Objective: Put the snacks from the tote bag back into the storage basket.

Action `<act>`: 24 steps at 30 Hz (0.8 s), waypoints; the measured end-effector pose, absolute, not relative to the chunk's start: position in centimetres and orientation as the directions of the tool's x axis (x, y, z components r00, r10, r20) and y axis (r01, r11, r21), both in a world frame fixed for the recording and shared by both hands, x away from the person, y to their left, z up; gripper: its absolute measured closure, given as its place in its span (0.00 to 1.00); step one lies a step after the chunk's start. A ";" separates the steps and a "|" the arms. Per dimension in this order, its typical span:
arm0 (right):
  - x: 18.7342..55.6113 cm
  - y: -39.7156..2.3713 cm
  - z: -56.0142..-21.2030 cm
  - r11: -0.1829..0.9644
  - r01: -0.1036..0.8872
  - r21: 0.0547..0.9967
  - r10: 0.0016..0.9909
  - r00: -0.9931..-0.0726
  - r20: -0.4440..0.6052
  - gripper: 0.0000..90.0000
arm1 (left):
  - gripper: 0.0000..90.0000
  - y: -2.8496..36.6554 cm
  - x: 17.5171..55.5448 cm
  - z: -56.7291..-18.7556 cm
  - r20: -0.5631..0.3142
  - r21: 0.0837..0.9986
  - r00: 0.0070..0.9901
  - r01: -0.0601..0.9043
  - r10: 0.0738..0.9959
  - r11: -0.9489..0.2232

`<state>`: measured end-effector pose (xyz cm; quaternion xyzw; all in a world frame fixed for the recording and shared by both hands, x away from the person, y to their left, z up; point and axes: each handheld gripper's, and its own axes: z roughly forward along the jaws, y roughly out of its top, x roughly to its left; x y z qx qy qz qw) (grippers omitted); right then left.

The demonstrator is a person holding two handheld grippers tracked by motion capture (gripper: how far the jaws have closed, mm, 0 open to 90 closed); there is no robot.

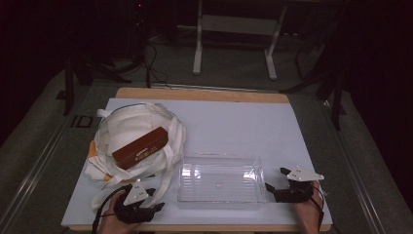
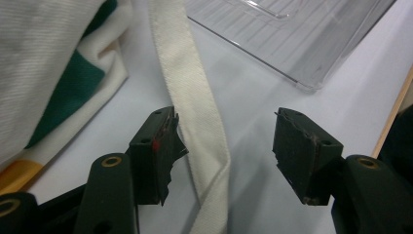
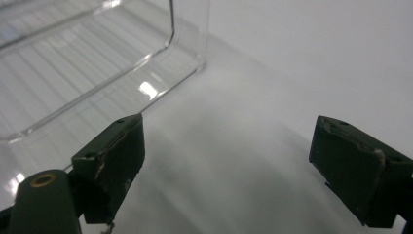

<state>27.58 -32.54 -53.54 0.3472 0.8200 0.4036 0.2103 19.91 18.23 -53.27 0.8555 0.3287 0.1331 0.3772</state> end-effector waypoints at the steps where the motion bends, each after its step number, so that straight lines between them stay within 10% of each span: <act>1: 27.5 -32.5 -53.5 0.429 0.388 0.816 0.740 -0.668 -0.071 0.15 | 0.46 18.2 19.9 -53.3 -0.017 0.731 0.748 0.462 0.663 -0.502; 24: 27.6 -32.7 -53.6 0.408 0.396 0.823 0.717 -0.697 -0.020 0.16 | 0.45 17.4 19.7 -52.1 -0.007 0.742 0.757 0.442 0.653 -0.504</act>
